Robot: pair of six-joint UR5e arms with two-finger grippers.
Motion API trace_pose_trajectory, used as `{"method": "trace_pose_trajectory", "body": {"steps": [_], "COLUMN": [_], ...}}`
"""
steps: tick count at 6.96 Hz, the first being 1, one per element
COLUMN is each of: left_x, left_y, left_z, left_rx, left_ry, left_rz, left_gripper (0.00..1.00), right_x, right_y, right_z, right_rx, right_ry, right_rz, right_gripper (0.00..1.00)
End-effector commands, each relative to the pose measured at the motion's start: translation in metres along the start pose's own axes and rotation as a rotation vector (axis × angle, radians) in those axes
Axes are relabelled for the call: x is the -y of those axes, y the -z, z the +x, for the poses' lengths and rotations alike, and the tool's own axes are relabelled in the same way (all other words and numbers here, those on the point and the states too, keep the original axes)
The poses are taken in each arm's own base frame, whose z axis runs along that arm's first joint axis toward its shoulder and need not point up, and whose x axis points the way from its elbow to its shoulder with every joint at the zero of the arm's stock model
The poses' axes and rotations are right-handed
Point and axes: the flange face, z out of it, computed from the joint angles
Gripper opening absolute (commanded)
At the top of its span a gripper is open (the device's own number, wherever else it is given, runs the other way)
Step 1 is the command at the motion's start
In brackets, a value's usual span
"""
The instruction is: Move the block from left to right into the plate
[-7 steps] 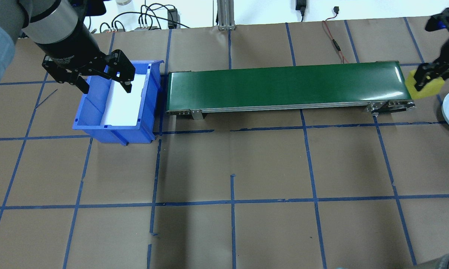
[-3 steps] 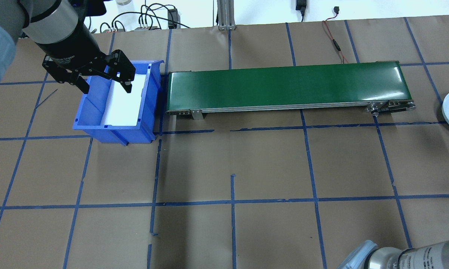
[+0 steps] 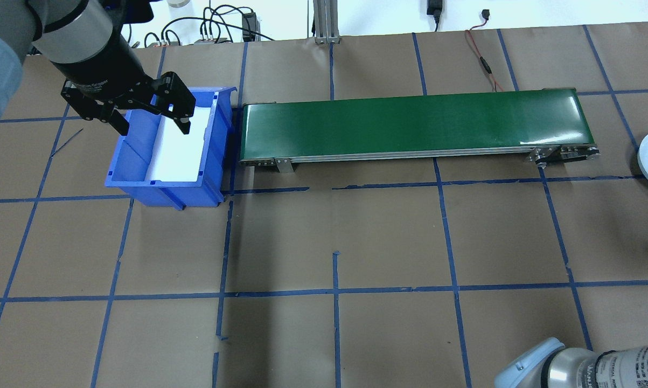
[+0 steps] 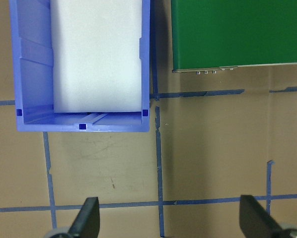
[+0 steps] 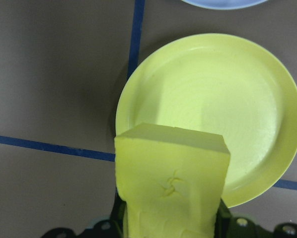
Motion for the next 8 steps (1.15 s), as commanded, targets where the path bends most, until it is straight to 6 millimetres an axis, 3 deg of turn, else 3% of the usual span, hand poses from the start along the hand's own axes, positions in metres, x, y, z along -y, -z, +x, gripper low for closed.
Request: {"method": "trace_pose_trajectory", "body": {"steps": [1,3,6,7,8], "left_x": [0.0,0.0,0.0,0.0,0.0], "left_y": [0.0,0.0,0.001,0.001,0.001], "left_z": [0.0,0.0,0.0,0.0,0.0], "left_rx": [0.001,0.0,0.0,0.001,0.001], "left_ry": [0.0,0.0,0.0,0.0,0.0], "left_rz": [0.0,0.0,0.002,0.002,0.002], "left_gripper": [1.0,1.0,1.0,1.0,1.0], "right_x": [-0.009,-0.008,-0.001,0.029,0.068], "right_y": [-0.037,-0.045,-0.035,-0.027,-0.011], "right_z": [0.014,0.025,0.017,-0.006,-0.047], "right_rx": [0.008,-0.024,-0.03,-0.024,-0.03], "right_ry": [-0.007,0.07,-0.019,-0.04,-0.034], "right_rz": [0.005,0.033,0.052,0.072,0.068], "right_gripper": [0.34,0.99,1.0,1.0,0.99]}}
